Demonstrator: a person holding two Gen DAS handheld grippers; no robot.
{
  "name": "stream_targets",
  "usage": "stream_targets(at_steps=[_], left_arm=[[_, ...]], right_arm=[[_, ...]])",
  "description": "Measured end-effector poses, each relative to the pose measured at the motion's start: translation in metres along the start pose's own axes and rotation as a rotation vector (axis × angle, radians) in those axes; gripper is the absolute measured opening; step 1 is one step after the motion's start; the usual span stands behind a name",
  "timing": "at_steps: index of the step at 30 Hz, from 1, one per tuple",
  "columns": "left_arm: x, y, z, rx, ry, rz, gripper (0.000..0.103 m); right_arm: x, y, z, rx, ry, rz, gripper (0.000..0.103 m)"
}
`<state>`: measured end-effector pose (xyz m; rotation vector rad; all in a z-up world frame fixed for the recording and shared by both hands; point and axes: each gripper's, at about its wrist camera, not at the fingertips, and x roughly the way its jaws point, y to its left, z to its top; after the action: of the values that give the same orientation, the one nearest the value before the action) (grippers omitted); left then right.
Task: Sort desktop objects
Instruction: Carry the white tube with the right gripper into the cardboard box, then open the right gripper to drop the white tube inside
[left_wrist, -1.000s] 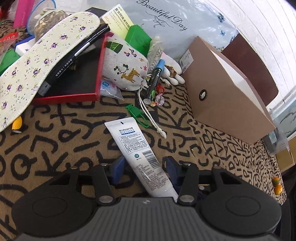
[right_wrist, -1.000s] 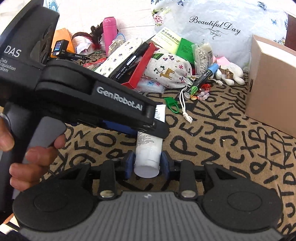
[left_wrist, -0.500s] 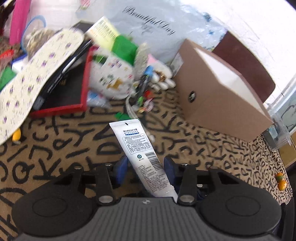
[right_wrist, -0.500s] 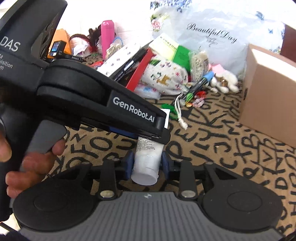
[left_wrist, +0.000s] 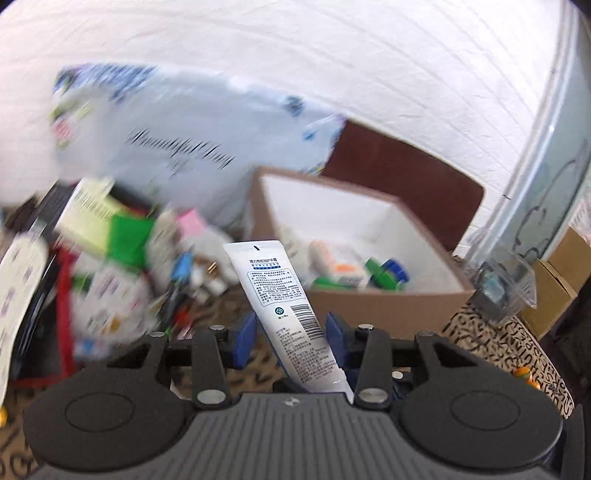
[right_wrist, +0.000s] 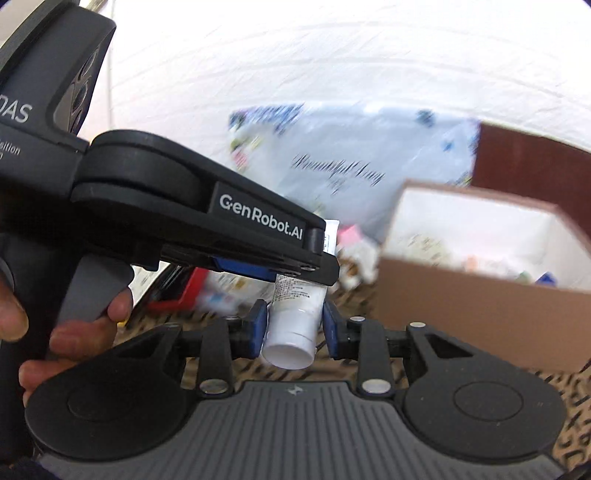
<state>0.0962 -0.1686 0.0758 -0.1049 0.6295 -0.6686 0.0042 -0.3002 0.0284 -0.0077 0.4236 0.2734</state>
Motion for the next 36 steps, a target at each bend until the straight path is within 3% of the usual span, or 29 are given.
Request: stream_targets(at_steps=[11,23,30,32,33,35,36], left_arm=[[0.058,-0.041,0.04,0.059,-0.003,-0.072,0.043],[0.147,-0.047,0.061,0.039,0.103,-0.109,0.043],[0.19,-0.039,0.073,0.02,0.15,-0.074,0.043],[0.196,-0.032,0.076,-0.01,0.155,-0.076,0.06],[0.196,-0.029,0.076,-0.021,0.155,-0.108,0.063],[0.192,-0.027,0.076,-0.012,0.153,-0.167,0.072],[0.19,-0.028,0.075,-0.002,0.151,-0.185,0.074]], right_arm=[[0.004,-0.074,0.027,0.071,-0.074,-0.101,0.031],[0.049,-0.138,0.032,0.125,-0.013,-0.161,0.03],[0.09,-0.162,0.033,0.139,0.046,-0.183,0.03],[0.106,-0.166,0.036,0.13,0.084,-0.194,0.032],[0.112,-0.167,0.036,0.118,0.099,-0.209,0.034],[0.118,-0.166,0.035,0.102,0.111,-0.245,0.056],[0.119,-0.166,0.034,0.097,0.103,-0.255,0.06]])
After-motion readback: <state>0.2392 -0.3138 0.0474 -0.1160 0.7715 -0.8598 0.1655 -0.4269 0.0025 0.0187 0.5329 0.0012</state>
